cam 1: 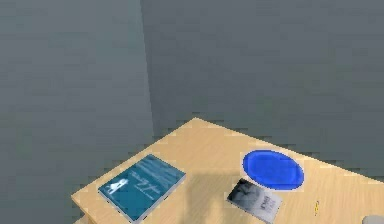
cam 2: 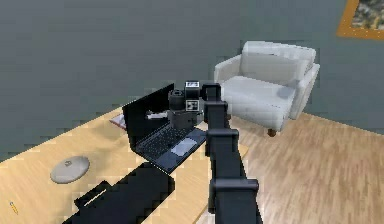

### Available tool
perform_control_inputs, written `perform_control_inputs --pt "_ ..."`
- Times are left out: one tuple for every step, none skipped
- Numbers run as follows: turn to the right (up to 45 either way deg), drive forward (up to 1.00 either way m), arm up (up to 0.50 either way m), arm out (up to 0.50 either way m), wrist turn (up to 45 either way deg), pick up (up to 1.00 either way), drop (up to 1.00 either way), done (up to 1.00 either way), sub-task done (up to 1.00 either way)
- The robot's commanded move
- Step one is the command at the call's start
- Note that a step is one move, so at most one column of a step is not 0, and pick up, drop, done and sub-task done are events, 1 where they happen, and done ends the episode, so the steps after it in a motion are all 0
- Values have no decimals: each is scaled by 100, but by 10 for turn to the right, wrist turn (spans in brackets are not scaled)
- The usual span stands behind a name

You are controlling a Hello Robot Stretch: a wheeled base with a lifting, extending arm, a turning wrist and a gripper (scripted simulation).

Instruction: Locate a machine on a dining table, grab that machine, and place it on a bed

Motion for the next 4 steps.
perform_control_inputs --pt "0 0 -30 0 0 0 0 0 0" --pt "0 0 0 0 0 100 0 0 0" --pt "0 0 10 0 0 0 0 0 0" --pt "0 0 26 0 0 0 0 0 0"
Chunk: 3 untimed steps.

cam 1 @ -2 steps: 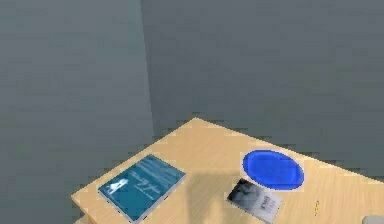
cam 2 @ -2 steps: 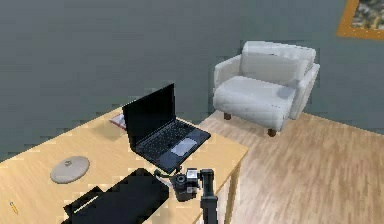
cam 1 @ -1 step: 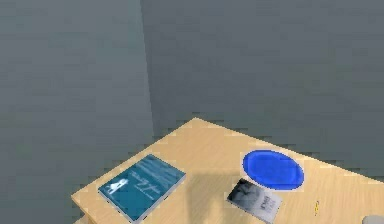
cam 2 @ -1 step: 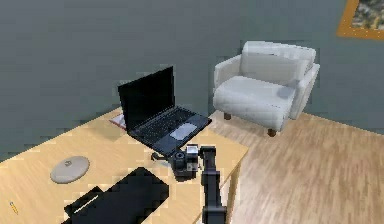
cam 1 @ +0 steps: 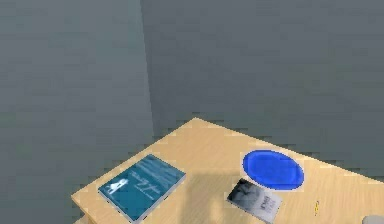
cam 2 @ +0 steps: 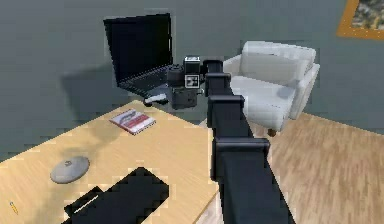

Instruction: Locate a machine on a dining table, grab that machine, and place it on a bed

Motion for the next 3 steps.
perform_control_inputs --pt "0 0 0 0 -450 0 0 0 0" --pt "0 0 0 0 -450 0 0 0 0" --pt "0 0 0 0 -180 0 0 0 0"
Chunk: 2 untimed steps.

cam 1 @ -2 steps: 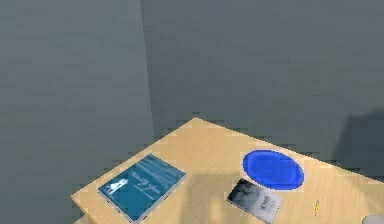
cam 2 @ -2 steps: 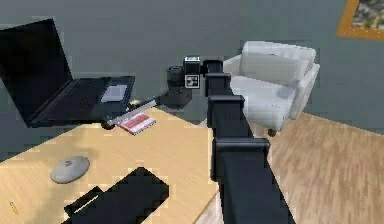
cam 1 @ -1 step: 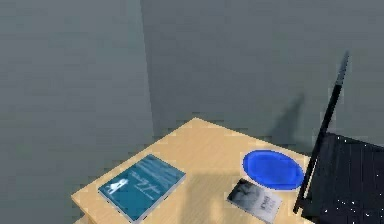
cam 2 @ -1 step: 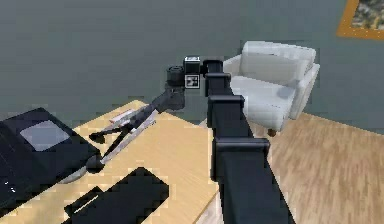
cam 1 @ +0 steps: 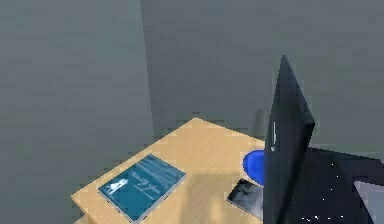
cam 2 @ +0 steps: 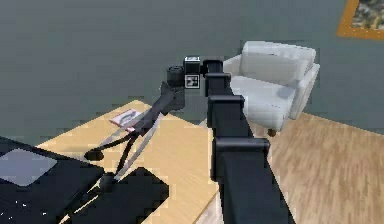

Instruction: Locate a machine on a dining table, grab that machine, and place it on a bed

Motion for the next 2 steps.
perform_control_inputs --pt "0 0 0 -32 0 0 0 0 0" --pt "-450 0 0 0 0 0 0 0 0"
